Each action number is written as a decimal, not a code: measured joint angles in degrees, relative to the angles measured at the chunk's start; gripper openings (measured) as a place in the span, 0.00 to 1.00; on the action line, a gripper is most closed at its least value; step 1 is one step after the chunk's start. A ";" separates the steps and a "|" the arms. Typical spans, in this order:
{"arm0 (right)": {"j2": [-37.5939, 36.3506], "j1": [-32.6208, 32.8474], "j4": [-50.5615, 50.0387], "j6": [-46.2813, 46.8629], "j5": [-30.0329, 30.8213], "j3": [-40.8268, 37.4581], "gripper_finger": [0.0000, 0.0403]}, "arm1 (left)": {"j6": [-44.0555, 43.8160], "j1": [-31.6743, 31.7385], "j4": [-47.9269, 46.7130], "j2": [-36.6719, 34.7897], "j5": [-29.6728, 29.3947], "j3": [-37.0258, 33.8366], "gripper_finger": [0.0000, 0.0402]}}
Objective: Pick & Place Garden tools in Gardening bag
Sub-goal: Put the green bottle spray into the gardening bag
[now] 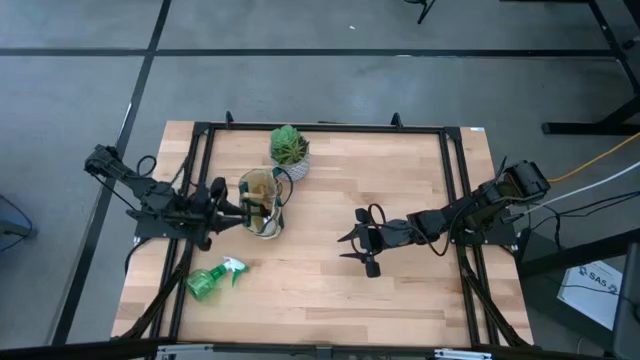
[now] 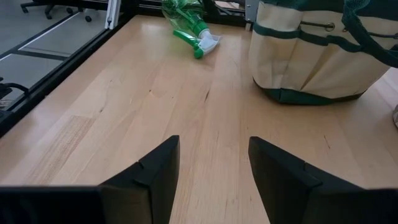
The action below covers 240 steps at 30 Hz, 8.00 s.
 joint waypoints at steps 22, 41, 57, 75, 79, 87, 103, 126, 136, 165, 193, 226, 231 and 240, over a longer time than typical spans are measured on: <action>0.00 0.00 0.00 0.02 0.00 0.00 0.48 | 3.14 -5.23 -20.49 29.19 6.29 26.32 0.37; 0.00 0.00 0.00 0.02 0.00 0.00 0.48 | -25.70 -17.42 -37.44 41.58 7.26 31.69 0.41; 0.00 0.01 0.00 0.02 0.00 0.00 0.48 | -37.10 -21.89 -40.53 48.01 10.77 31.69 0.41; 0.02 0.02 0.00 0.02 0.00 0.00 0.48 | -48.58 -23.15 -41.16 56.36 11.83 31.69 0.41; 0.02 0.02 0.00 0.02 0.00 0.00 0.48 | -52.70 -22.24 -43.92 58.82 12.17 31.69 0.41; 0.00 0.00 0.00 0.02 0.00 0.00 0.48 | -66.20 -20.85 -51.39 59.69 22.13 31.69 0.41; 0.02 0.00 0.00 0.00 0.00 -0.01 0.48 | -68.71 -20.85 -51.22 59.67 20.78 31.69 0.41; 0.02 0.02 0.00 0.00 0.00 0.00 0.48 | -74.92 -18.53 -55.57 59.65 20.84 31.67 0.42; 0.02 0.00 0.00 0.00 0.00 -0.02 0.48 | -72.89 -17.44 -56.25 59.65 21.54 31.67 0.47; 0.02 0.02 0.00 0.00 0.00 -0.02 0.48 | -70.74 -17.44 -54.65 73.94 28.58 31.61 0.52; 0.02 0.01 0.00 0.02 0.00 -0.02 0.48 | -70.19 -18.90 -54.12 61.57 9.63 31.56 0.36; 0.02 0.01 0.00 0.02 0.00 -0.02 0.48 | -27.97 -24.37 -34.24 36.58 -45.08 31.67 0.36; 0.02 0.01 0.00 0.01 0.00 -0.02 0.48 | -26.12 -24.36 -34.02 36.09 -51.31 31.67 0.36; 0.02 0.02 0.00 0.02 0.00 -0.02 0.48 | -25.56 -19.74 -35.34 35.89 -56.00 31.67 0.36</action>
